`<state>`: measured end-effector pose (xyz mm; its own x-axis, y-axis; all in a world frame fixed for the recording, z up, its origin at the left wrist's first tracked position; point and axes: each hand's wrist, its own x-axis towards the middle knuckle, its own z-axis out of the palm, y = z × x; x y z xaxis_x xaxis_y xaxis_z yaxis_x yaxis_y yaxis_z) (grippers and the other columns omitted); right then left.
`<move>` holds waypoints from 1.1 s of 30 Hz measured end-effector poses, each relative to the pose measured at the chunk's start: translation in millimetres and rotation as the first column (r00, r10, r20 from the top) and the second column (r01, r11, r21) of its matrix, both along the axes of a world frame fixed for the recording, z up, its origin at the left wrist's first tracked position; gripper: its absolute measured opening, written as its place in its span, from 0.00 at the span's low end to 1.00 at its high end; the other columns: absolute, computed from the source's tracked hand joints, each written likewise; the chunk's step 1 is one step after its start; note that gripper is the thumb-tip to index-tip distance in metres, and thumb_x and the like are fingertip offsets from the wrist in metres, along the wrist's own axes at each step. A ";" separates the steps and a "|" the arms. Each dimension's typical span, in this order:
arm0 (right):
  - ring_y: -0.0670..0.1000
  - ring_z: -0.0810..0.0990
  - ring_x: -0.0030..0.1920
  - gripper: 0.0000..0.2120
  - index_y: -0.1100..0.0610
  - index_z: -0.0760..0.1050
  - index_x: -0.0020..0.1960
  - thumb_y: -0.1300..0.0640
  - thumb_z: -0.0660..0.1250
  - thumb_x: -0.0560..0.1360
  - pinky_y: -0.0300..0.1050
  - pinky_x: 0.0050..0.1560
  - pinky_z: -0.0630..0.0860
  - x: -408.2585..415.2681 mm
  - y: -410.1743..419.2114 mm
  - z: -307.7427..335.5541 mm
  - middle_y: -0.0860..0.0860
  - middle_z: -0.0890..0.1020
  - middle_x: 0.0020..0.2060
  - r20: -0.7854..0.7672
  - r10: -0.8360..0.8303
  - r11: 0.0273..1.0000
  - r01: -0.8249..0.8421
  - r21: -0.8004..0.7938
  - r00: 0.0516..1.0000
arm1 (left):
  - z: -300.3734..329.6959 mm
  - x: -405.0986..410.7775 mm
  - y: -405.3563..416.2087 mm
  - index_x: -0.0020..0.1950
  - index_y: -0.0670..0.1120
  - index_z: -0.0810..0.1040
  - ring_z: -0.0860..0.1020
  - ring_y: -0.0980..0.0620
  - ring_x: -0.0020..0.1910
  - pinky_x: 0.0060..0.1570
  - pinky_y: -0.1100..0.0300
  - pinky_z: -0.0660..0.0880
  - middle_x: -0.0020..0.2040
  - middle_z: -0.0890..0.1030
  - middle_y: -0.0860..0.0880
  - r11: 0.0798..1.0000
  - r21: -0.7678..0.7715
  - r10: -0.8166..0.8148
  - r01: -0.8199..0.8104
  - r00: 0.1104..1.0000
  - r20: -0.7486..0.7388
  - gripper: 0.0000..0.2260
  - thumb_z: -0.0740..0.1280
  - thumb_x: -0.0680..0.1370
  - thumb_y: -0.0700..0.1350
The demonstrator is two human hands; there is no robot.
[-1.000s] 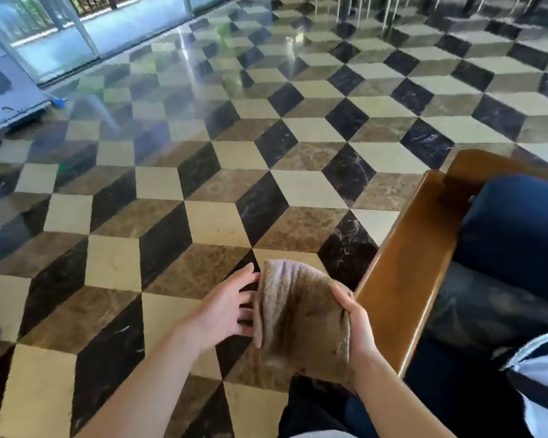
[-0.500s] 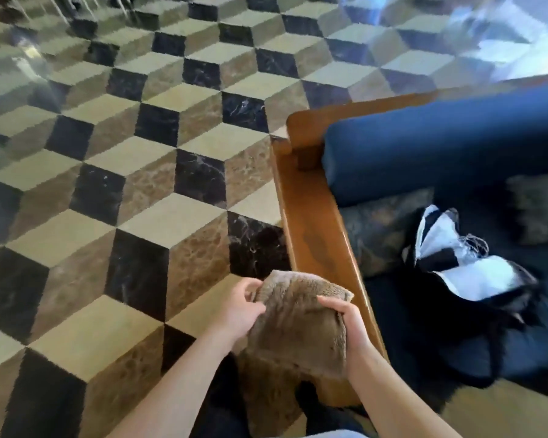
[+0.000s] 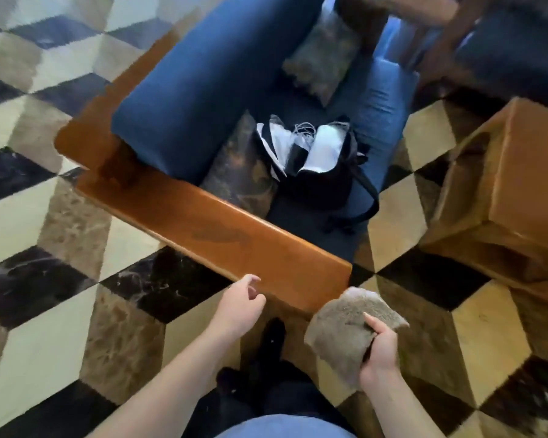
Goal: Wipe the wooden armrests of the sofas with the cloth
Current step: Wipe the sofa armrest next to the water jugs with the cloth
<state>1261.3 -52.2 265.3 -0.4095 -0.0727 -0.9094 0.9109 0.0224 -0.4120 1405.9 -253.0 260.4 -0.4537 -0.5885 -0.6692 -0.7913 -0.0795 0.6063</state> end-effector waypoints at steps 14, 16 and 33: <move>0.53 0.54 0.81 0.36 0.39 0.48 0.81 0.27 0.36 0.77 0.64 0.78 0.47 29.7 -91.8 -139.9 0.46 0.59 0.80 -0.277 0.891 0.404 -0.351 0.845 0.360 | -112.8 -27.8 -14.4 0.80 0.53 0.61 0.56 0.41 0.80 0.75 0.43 0.61 0.81 0.61 0.43 0.671 -0.393 -0.487 0.629 0.774 0.405 0.29 0.64 0.79 0.51; 0.50 0.49 0.82 0.35 0.41 0.46 0.82 0.29 0.36 0.79 0.64 0.80 0.43 31.4 -100.5 -160.3 0.43 0.55 0.82 -0.299 0.926 0.363 -0.316 0.877 0.232 | -129.3 -16.3 -27.1 0.79 0.49 0.64 0.59 0.40 0.79 0.73 0.43 0.64 0.79 0.63 0.40 0.653 -0.428 -0.513 0.624 0.781 0.356 0.29 0.66 0.78 0.47; 0.49 0.50 0.83 0.31 0.50 0.57 0.82 0.46 0.56 0.80 0.61 0.82 0.41 74.8 -272.6 -214.0 0.49 0.58 0.83 -0.547 0.733 0.604 -0.017 0.797 0.404 | -175.6 53.9 -236.9 0.71 0.48 0.68 0.61 0.46 0.74 0.74 0.50 0.62 0.74 0.65 0.46 0.781 -0.596 -0.167 0.185 0.982 0.086 0.23 0.69 0.77 0.44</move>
